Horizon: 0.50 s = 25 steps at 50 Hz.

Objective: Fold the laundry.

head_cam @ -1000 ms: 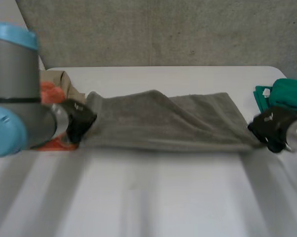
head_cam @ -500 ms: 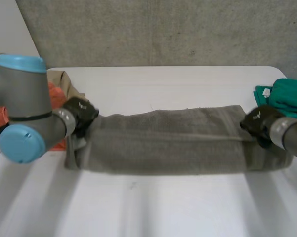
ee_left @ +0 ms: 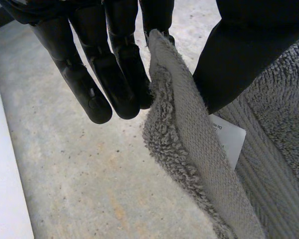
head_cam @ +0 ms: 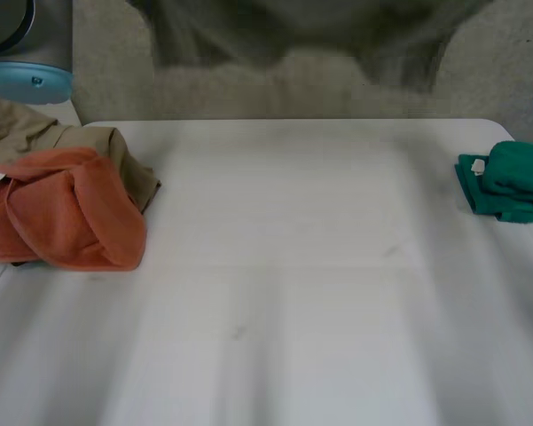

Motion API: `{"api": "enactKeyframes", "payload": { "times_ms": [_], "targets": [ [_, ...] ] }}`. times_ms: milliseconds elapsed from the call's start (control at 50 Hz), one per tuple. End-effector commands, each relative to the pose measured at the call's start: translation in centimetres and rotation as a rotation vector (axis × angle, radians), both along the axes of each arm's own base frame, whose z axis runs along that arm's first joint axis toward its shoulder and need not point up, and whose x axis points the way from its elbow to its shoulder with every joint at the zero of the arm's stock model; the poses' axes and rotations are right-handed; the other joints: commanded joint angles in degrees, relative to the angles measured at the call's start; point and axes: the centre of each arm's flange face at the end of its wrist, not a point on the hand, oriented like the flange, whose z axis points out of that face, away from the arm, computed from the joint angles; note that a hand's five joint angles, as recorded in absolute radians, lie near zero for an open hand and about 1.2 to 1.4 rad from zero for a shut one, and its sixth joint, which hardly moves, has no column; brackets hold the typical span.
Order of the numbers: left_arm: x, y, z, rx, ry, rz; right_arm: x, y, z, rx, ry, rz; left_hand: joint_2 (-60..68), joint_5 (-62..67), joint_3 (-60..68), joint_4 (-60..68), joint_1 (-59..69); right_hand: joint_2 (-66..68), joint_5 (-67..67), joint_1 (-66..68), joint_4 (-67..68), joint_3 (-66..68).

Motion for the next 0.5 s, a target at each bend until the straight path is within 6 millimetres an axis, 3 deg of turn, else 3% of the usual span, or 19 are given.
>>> {"api": "enactKeyframes", "payload": {
  "times_ms": [20, 120, 300, 400, 500],
  "targets": [
    [0.4, -2.0, -4.7, 0.141, -0.041, 0.015, 0.5, -0.5, -3.8, 0.121, 0.067, 0.017, 11.6, 14.3, 11.8, 11.2, 14.0, 12.7, 12.8, 15.1, 11.5, 11.9],
    [0.2, -3.1, -10.3, 0.277, -0.099, 0.009, 0.7, -1.1, -8.5, 0.271, 0.125, 0.042, 11.6, 14.3, 11.8, 11.2, 14.0, 12.7, 12.8, 15.1, 11.5, 11.9],
    [-0.3, -3.3, -22.8, 0.517, -0.27, -0.052, 0.5, -0.9, -20.6, 0.639, 0.258, 0.068, 11.6, 14.3, 11.8, 11.2, 14.0, 12.7, 12.8, 15.1, 11.5, 11.9],
    [0.2, -1.7, -26.8, 0.634, -0.377, -0.051, -0.3, 0.3, -23.9, 0.773, 0.321, 0.053, 11.6, 14.3, 11.8, 11.2, 14.0, 12.7, 12.8, 15.1, 11.5, 11.9],
    [0.8, 1.2, -27.7, 0.725, -0.503, -0.067, -1.1, 2.3, -25.0, 0.872, 0.385, 0.046, 11.6, 14.3, 11.8, 11.2, 14.0, 12.7, 12.8, 15.1, 11.5, 11.9]
  ]
}}
